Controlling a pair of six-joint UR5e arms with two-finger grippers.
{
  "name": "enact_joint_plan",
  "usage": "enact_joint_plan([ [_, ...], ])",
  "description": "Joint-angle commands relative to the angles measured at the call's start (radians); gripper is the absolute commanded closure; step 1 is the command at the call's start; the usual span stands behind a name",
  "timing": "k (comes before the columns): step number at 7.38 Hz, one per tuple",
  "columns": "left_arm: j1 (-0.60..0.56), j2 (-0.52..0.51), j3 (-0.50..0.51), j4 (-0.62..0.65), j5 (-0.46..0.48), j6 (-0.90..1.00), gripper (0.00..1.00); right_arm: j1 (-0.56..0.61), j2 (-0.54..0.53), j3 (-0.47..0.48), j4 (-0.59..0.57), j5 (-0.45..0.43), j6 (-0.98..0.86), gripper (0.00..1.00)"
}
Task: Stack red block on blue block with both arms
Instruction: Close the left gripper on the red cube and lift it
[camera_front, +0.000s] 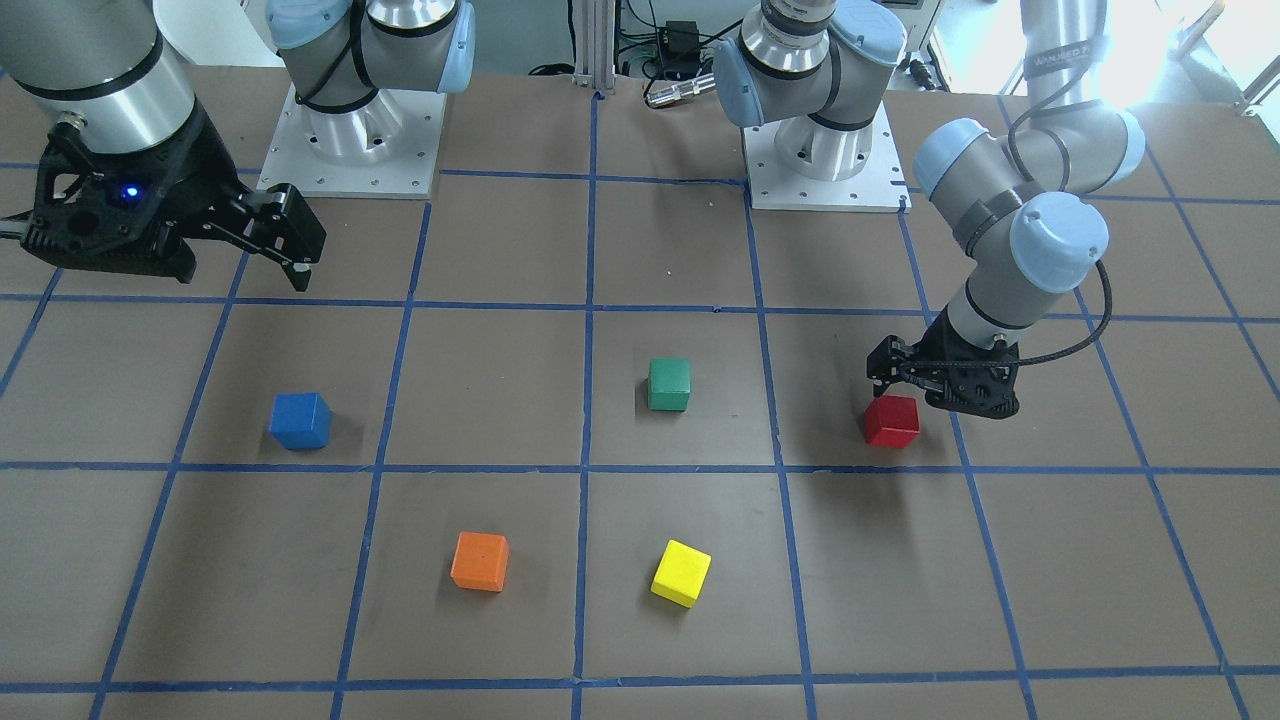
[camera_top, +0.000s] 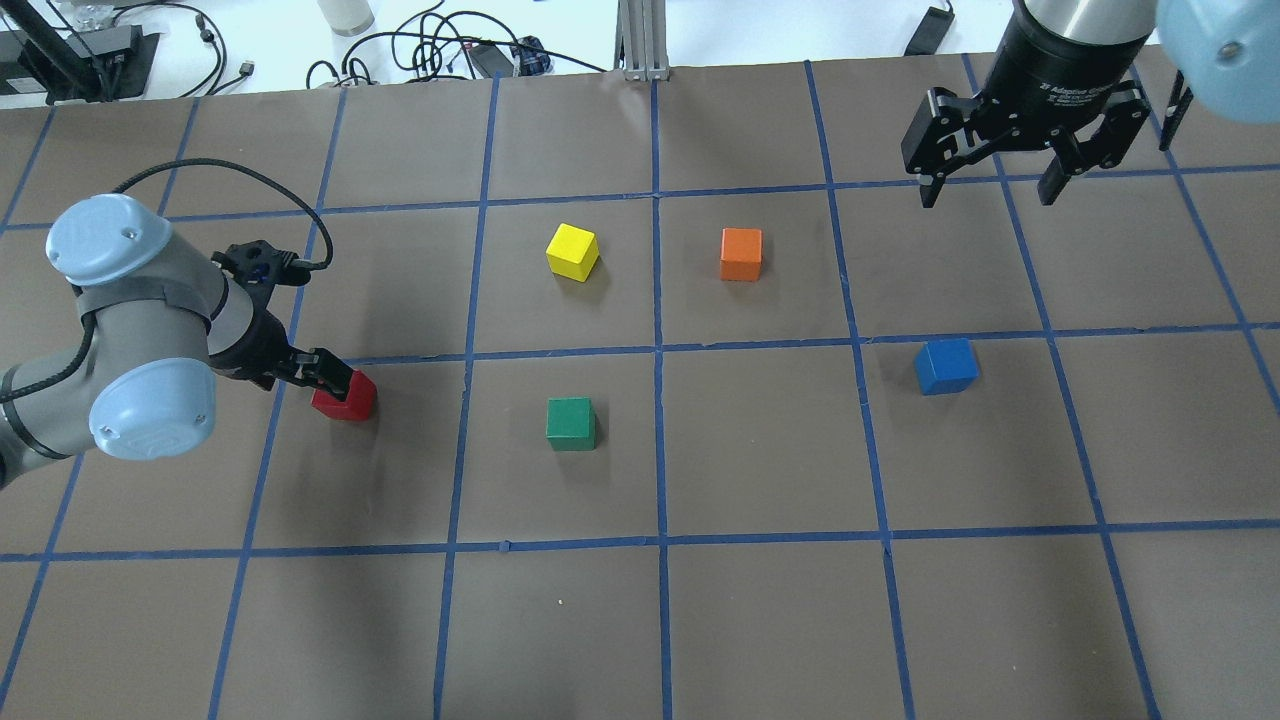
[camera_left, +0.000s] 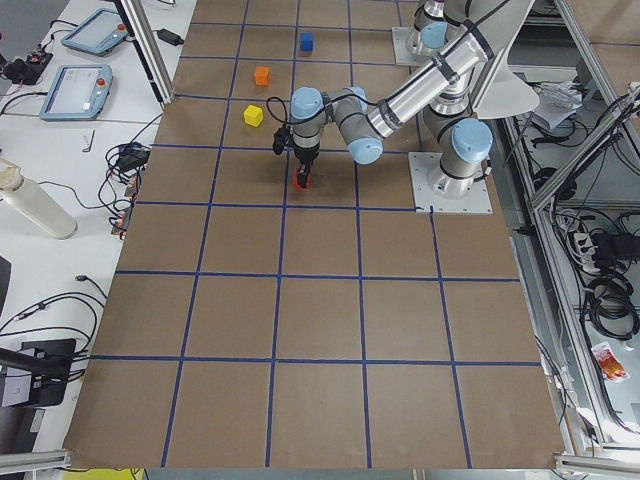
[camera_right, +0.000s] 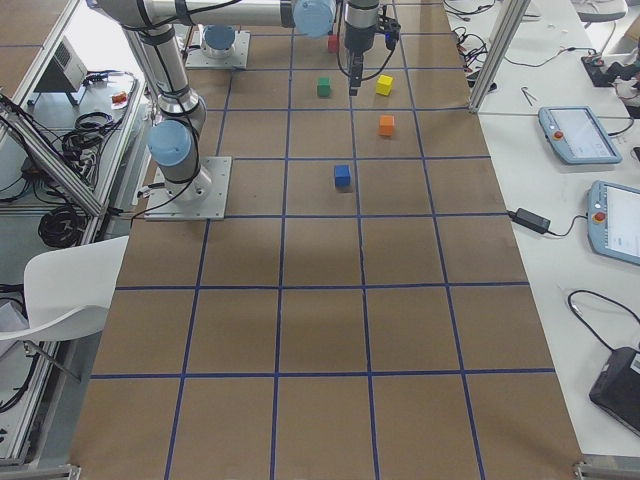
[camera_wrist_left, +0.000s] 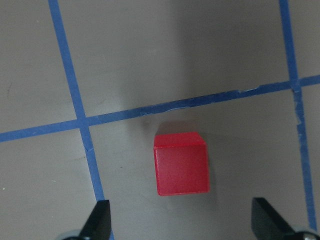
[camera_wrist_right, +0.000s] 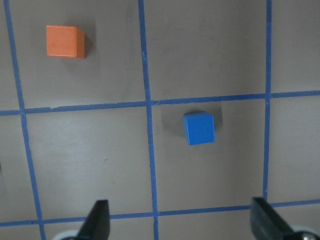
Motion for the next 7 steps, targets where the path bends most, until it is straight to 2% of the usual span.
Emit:
enact_joint_plan([
  [1,-0.003,-0.037,-0.01,0.024,-0.005,0.002,0.0,0.0,0.001,0.0,0.001,0.0,0.0,0.0],
  [2,-0.003,-0.046,-0.008,0.049,-0.006,-0.007,0.12,0.0,0.001,0.0,0.001,0.0,-0.002,0.0],
  [3,-0.005,-0.052,-0.007,0.076,-0.007,-0.025,0.4,0.0,0.001,0.0,0.002,0.0,-0.002,0.0],
  [4,-0.008,-0.054,-0.007,0.096,0.0,-0.043,0.73,0.0,0.001,0.002,0.004,0.0,0.0,0.0],
  [5,-0.032,-0.046,0.001,0.096,-0.011,-0.124,0.89,0.0,-0.001,0.002,0.004,0.0,0.0,0.0],
  [6,-0.08,-0.023,0.033,0.08,-0.002,-0.171,0.94,0.0,-0.001,0.002,0.004,0.001,0.001,0.0],
  [7,-0.136,0.0,0.094,0.029,0.001,-0.188,0.95,0.0,-0.001,0.002,0.005,0.0,0.001,0.0],
])
